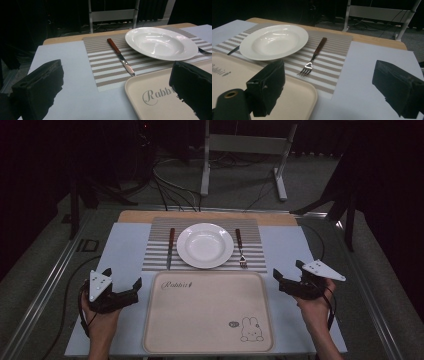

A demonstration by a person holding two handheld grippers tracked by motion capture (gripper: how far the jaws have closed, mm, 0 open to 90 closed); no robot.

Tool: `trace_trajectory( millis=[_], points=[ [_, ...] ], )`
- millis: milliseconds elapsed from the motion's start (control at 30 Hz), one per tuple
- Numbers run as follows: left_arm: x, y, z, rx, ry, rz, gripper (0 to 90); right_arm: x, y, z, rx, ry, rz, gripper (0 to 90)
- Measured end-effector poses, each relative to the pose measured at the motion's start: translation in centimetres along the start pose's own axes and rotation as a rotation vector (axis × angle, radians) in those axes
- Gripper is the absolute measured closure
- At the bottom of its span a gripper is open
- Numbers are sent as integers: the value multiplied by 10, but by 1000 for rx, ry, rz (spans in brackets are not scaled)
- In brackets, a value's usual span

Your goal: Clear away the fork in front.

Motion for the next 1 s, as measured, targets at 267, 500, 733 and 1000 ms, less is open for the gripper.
trace_trajectory(
  millis=[267,500,733,1000],
  points=[
    [-1,-1,1,2,1,1,0,-10,-1,-14,23,0,6,116],
    [-1,-1,1,0,3,3,0,-21,-1,-23,34,5,9,117],
    [-1,0,1,0,3,0,0,-35,1,-32,44,16,12,118],
    [-1,1,1,2,2,-5,0,-55,3,-39,22,38,17,118]
  ],
)
Point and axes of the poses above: each handheld gripper's, and its own axes: x roughly backward along the jaws, z roughly out of its underside, y roughly to its left, the point moved 6 cm from there along -x, roughly forward along the jaws, and after that the axes turned 12 degrees about -y, right-handed, at the moved point
